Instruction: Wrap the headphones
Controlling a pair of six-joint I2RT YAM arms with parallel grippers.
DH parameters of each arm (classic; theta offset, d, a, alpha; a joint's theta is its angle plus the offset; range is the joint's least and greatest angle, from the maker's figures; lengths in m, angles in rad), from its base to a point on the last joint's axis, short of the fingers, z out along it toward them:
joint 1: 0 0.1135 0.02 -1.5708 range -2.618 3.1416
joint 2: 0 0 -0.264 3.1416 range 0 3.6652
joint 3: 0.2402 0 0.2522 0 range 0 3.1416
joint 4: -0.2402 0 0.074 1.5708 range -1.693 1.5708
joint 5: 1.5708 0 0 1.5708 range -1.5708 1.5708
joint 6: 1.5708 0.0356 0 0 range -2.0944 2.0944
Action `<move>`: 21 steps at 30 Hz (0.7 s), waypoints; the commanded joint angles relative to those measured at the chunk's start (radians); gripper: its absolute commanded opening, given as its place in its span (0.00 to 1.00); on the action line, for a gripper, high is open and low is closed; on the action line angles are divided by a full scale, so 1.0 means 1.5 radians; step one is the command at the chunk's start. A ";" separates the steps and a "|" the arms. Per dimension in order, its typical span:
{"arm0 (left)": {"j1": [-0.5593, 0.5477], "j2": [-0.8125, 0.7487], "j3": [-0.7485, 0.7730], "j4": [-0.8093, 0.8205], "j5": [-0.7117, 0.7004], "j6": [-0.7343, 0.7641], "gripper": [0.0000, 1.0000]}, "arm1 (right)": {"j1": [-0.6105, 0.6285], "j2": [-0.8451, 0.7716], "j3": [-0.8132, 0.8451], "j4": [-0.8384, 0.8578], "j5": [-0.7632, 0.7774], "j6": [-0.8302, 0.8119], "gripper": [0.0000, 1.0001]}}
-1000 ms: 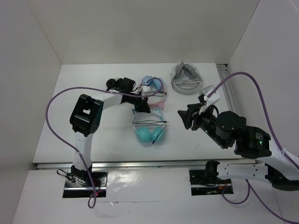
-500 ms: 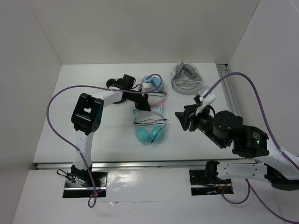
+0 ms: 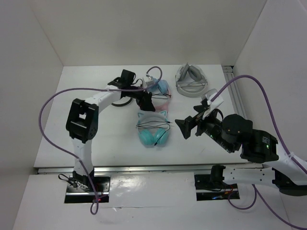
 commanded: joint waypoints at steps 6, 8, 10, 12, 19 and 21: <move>-0.055 -0.300 0.132 -0.056 -0.560 -0.249 1.00 | -0.002 -0.003 0.014 -0.039 0.084 0.111 1.00; -0.070 -0.390 0.139 -0.126 -0.659 -0.350 1.00 | -0.002 -0.003 0.023 -0.079 0.085 0.144 1.00; -0.076 -0.533 0.074 -0.191 -0.710 -0.429 1.00 | -0.002 -0.011 0.023 -0.098 0.077 0.178 1.00; -0.076 -0.659 -0.056 -0.185 -0.710 -0.448 1.00 | -0.002 -0.038 0.023 -0.112 0.061 0.184 1.00; -0.084 -1.085 -0.313 -0.223 -0.681 -0.520 1.00 | -0.002 -0.143 -0.075 -0.096 0.002 0.199 1.00; -0.084 -1.125 -0.356 -0.247 -0.681 -0.537 1.00 | -0.002 -0.160 -0.091 -0.090 0.002 0.214 1.00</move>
